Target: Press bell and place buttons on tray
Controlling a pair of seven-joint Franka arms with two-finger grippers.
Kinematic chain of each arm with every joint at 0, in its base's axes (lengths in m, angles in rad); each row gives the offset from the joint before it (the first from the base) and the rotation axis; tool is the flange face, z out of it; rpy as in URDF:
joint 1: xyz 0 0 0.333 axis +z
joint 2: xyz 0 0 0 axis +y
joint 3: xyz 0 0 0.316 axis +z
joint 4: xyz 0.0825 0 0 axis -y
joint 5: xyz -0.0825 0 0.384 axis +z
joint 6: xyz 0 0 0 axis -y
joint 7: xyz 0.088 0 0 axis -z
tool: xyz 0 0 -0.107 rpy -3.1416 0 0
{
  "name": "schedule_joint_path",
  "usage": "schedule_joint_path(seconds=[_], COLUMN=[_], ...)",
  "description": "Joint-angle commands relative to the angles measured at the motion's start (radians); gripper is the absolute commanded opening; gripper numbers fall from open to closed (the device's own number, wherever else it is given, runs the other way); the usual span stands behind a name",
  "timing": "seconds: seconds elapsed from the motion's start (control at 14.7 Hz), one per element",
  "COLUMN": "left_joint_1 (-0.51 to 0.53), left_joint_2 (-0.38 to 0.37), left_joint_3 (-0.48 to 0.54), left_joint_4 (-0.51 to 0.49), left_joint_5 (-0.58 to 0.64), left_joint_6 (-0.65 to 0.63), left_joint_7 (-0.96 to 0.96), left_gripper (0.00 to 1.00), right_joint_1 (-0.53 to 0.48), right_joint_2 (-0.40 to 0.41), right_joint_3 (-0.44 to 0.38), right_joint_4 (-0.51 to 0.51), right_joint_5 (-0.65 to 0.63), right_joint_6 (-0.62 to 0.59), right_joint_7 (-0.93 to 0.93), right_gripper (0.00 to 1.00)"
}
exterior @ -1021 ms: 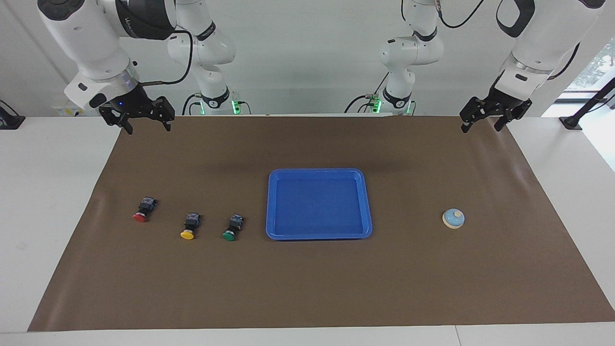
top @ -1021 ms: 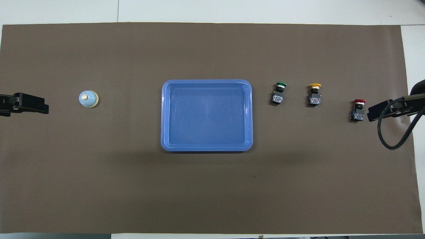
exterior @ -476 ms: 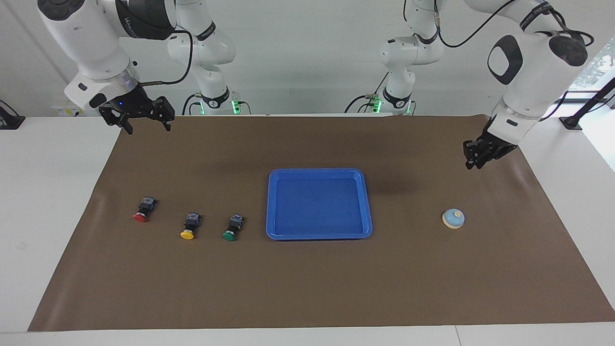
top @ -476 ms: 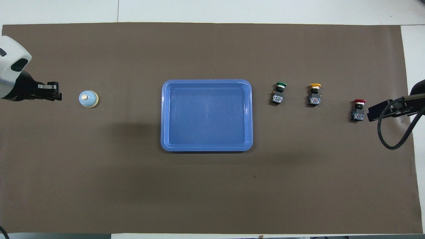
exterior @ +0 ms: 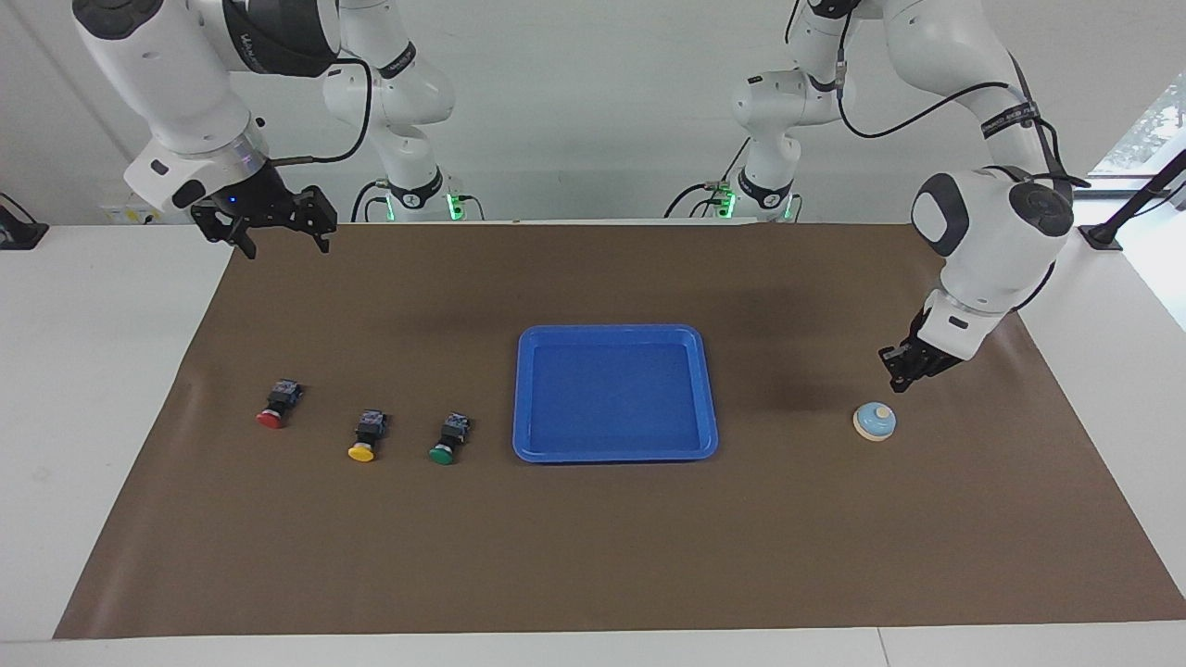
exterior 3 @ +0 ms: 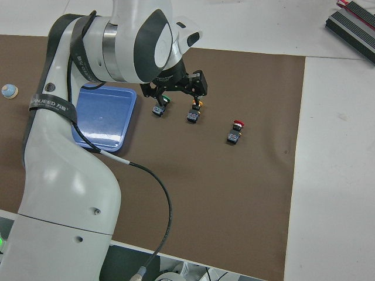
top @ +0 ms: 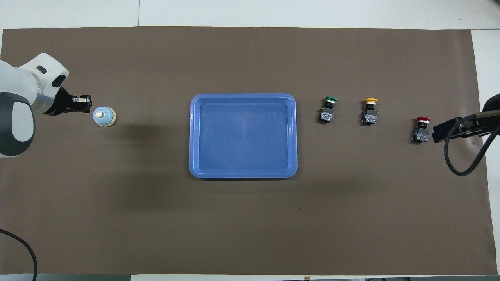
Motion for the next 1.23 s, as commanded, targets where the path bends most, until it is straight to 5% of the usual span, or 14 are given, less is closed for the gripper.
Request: schedule_joint_path(seconds=[0.0,0.88,1.16], left_joint_1=[0.006,0.011,0.011], left_joint_2=[0.029,0.139,0.113], left_joint_3=[-0.001,0.002,0.005], left_joint_4=[-0.028,-0.072,-0.025], left_joint_5=[0.004,0.007,0.007], left_joint_6=[0.058,0.221,0.117], left_joint_7=[0.003,0.001,0.003], left_gripper=[0.00,0.00,0.00], right_joint_1=[-0.012,-0.012,-0.012], right_joint_2=[-0.013,-0.015,-0.015], right_joint_3=[0.009,0.009,0.009], right_joint_4=[-0.011,-0.011,-0.011], right_joint_5=[-0.005,-0.005,-0.005], right_joint_6=[-0.004,-0.004,-0.004], right_joint_7=[-0.004,-0.004,-0.004], right_gripper=[1.00,1.00,1.00])
